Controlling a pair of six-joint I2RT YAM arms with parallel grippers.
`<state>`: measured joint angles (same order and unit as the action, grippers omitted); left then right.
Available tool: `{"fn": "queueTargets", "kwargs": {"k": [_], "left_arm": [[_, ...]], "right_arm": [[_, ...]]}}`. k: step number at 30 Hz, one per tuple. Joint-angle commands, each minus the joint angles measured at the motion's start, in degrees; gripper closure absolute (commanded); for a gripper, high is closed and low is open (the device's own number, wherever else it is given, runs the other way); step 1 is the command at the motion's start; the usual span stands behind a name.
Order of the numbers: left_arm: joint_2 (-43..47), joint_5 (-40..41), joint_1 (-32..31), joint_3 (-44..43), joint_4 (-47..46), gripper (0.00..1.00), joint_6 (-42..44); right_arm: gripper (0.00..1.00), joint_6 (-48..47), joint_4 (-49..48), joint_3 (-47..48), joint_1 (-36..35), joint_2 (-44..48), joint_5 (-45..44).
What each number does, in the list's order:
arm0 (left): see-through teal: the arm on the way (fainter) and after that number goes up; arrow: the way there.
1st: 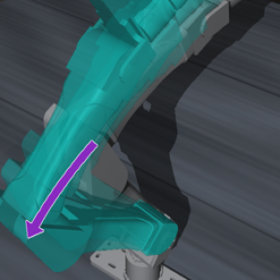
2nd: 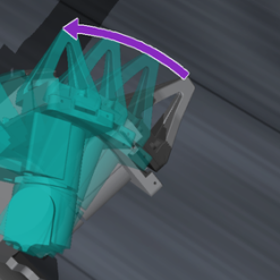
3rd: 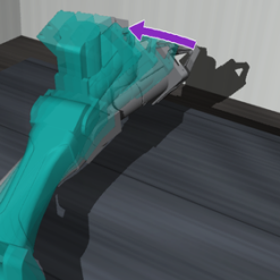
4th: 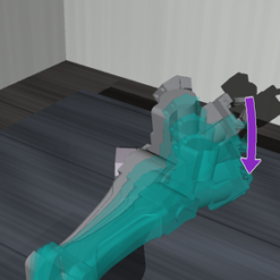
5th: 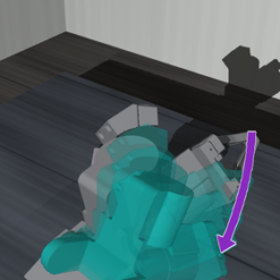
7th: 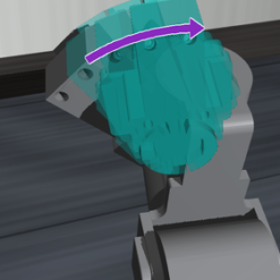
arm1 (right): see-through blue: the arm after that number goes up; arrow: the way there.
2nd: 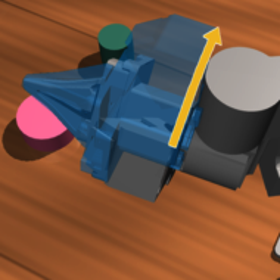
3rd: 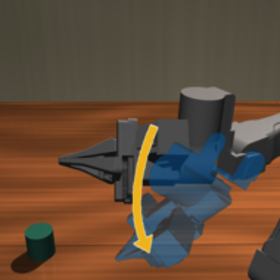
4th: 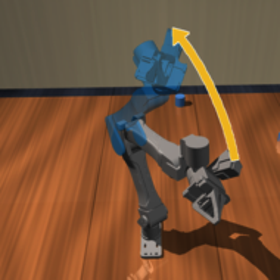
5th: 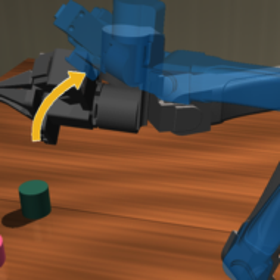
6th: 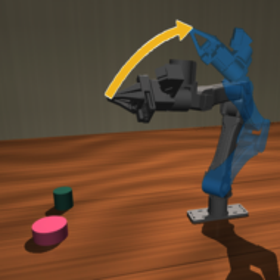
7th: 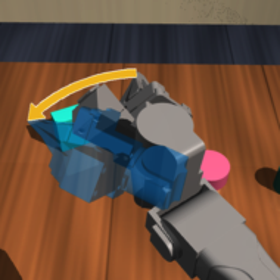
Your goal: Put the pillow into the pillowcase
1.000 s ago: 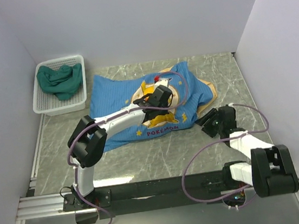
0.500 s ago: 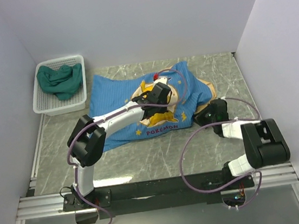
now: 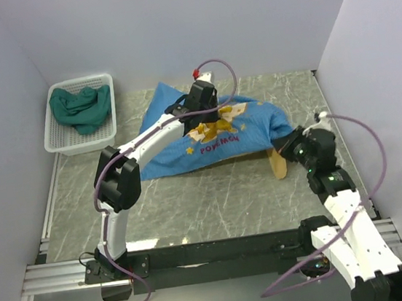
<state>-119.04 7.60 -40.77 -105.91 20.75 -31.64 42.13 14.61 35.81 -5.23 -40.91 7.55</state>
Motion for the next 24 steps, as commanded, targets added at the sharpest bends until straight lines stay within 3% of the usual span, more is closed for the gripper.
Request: {"fn": "queueTargets", "kwargs": {"k": [1,3,4,6,7,8,11,13,20,24], "left_arm": [[-0.2,2.5,1.3,4.5,1.0,0.99,1.3],[0.3,2.2,0.5,7.1,0.2,0.97,0.6],[0.5,2.1,0.3,8.1,-0.3,0.95,0.1],[2.0,1.2,0.2,11.0,-2.4,0.80,-1.0],[2.6,1.2,0.1,11.9,-3.1,0.74,-1.2],[3.2,1.2,0.1,13.3,-3.6,0.59,-1.5],[5.2,0.8,-0.2,15.1,-4.9,0.40,-1.9],[5.9,0.2,-0.5,15.9,-6.0,0.39,-1.9],[5.8,1.9,-4.7,17.0,-4.8,0.39,-1.9],[9.3,2.6,-5.7,22.0,-6.0,0.39,-3.5]], "right_arm": [[0.74,-1.9,1.8,-8.2,0.3,-2.1,-2.3],[0.46,-1.9,2.2,-8.6,0.3,-1.6,-2.4],[0.40,-1.9,2.3,-8.0,0.4,-1.1,-2.3],[0.32,-2.2,3.9,-6.0,0.2,0.3,-2.6],[0.30,-2.9,4.6,-3.5,0.2,0.5,-3.8],[0.30,-3.1,5.2,-2.2,0.2,0.4,-4.6],[0.29,-3.8,5.0,1.7,0.3,-3.0,-6.1],[0.30,-4.2,1.9,4.3,0.3,-6.5,-7.1],[0.36,-4.5,-4.9,13.8,0.2,-32.3,-2.7],[0.29,-5.5,-6.5,10.2,3.5,-33.0,-4.2]]}}
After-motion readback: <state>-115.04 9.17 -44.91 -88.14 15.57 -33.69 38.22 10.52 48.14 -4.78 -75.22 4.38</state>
